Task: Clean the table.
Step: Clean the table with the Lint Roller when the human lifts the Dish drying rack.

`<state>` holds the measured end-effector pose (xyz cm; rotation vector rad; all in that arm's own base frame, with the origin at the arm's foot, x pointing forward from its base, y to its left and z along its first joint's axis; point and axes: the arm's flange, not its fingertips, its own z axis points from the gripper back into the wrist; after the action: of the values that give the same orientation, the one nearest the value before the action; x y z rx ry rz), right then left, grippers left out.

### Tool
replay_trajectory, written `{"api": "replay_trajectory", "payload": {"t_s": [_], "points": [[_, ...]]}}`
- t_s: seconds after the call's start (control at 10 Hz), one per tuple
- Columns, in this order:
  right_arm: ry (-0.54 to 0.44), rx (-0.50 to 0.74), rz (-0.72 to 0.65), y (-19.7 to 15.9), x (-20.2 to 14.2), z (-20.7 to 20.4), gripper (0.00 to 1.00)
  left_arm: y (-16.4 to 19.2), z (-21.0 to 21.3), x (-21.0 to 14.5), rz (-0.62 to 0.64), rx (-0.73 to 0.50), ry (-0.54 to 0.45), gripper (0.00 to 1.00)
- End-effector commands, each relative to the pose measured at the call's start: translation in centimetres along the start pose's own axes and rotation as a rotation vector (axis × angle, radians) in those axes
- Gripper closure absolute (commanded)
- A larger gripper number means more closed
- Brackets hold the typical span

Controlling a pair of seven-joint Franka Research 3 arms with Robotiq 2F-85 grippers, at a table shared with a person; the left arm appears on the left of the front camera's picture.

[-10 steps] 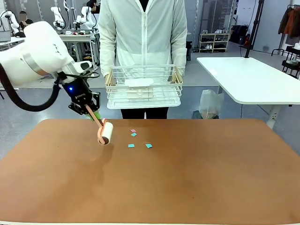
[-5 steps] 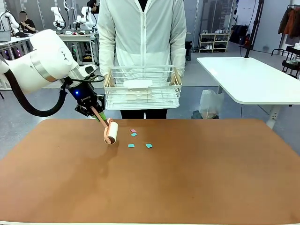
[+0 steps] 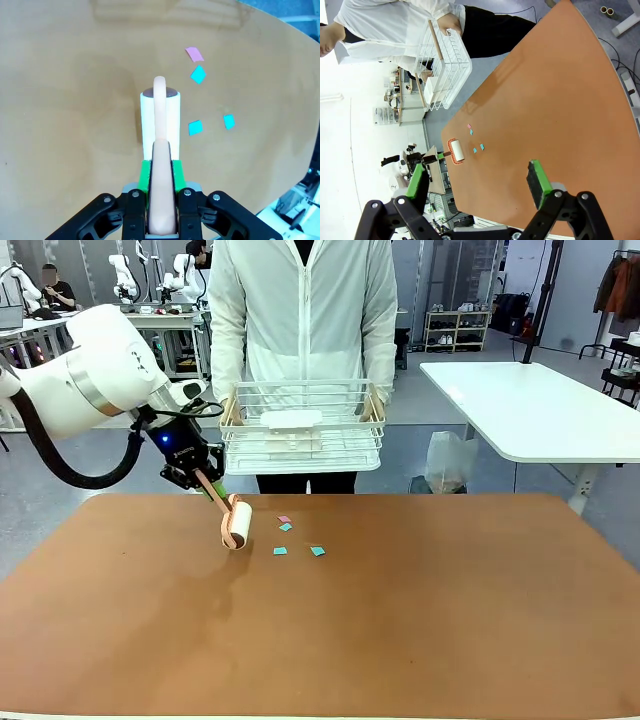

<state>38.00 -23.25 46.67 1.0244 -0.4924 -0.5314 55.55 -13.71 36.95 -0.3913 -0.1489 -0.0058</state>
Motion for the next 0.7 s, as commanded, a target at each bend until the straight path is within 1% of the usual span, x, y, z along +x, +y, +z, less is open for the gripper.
{"api": "replay_trajectory", "payload": {"t_s": [0.0,0.2,0.3,0.5,0.6], "points": [[-0.003,0.018,0.012,0.0,-0.2,0.0,0.00,-0.6,-0.3,2.7,0.026,0.013,0.045,0.79],[-0.003,0.018,0.012,0.0,-0.2,0.0,0.00,-0.5,-1.7,4.1,0.130,0.009,0.121,0.79],[-0.003,0.018,0.012,0.0,-0.2,0.0,0.00,-0.5,-2.0,4.7,0.127,0.013,0.145,0.79],[-0.003,0.018,0.012,0.0,-0.2,0.0,0.00,-1.1,-2.4,5.7,0.120,0.029,0.144,0.79],[-0.003,0.018,0.012,0.0,-0.2,0.0,0.00,-1.3,-3.0,5.8,0.117,0.035,0.161,0.79]]}}
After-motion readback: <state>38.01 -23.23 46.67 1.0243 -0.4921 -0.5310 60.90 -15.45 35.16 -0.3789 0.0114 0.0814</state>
